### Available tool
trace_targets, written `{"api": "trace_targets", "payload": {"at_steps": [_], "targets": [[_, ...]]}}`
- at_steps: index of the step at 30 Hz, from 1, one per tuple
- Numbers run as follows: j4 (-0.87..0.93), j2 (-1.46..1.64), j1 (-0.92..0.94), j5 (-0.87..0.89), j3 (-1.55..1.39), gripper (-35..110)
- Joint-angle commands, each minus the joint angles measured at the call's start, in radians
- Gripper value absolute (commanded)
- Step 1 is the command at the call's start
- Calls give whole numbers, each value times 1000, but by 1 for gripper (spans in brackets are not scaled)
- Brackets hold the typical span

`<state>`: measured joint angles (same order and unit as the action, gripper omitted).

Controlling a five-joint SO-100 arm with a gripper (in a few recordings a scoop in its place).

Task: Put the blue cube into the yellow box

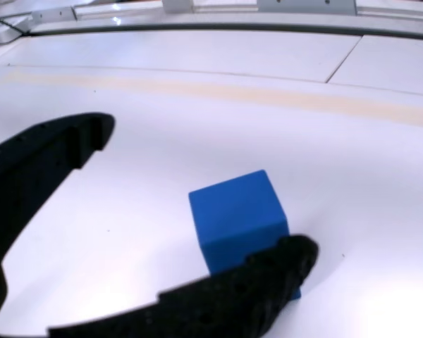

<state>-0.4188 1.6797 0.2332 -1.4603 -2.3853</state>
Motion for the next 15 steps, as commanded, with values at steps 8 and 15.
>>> {"api": "trace_targets", "payload": {"at_steps": [8,15], "targets": [[-242,-282,-52,-112,261,57],[-281,-457,-74,-115,397,57]]}}
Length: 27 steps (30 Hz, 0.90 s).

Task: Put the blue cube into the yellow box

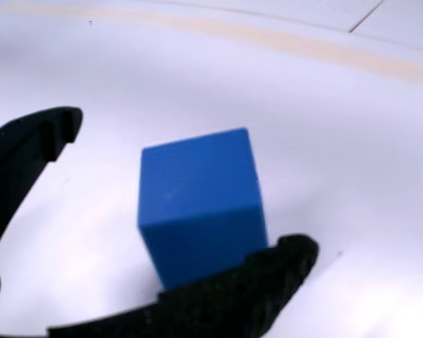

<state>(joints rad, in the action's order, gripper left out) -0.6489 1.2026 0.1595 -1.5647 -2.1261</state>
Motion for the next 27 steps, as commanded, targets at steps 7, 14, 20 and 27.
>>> {"api": "trace_targets", "payload": {"at_steps": [7,14,20,27], "targets": [[-21,-132,-2,-21,319,56],[25,-210,-9,-12,423,55],[25,-250,-29,-18,437,55],[25,-276,-52,-20,448,54]]}}
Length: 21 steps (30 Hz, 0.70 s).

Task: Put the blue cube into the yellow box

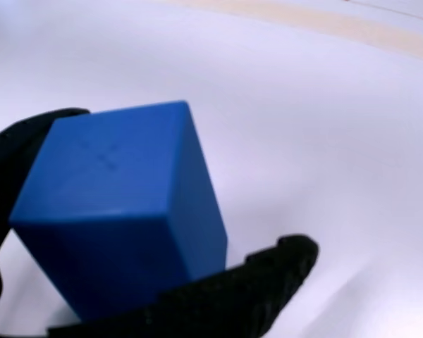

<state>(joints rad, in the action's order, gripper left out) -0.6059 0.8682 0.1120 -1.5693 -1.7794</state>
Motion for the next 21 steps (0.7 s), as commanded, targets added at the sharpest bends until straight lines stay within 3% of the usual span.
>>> {"api": "trace_targets", "payload": {"at_steps": [1,15,21], "targets": [[-17,58,-6,-15,103,53],[18,14,-11,-121,138,23],[46,18,2,-160,132,19]]}}
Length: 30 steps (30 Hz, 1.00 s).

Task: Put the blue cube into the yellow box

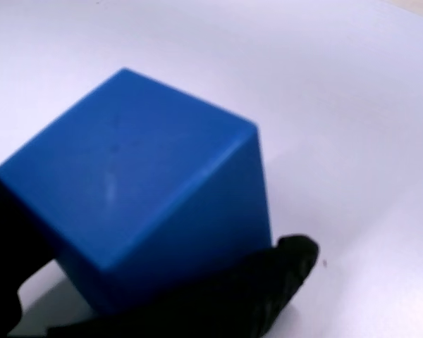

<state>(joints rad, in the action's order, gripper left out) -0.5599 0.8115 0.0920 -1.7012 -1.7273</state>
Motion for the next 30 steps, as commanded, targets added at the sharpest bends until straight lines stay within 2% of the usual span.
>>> {"api": "trace_targets", "payload": {"at_steps": [1,8,19,25,30], "targets": [[9,83,21,-31,77,19],[75,268,3,-15,-12,17],[133,845,-175,71,-376,18],[379,1089,-282,137,-433,17],[678,1262,-385,210,-430,17]]}}
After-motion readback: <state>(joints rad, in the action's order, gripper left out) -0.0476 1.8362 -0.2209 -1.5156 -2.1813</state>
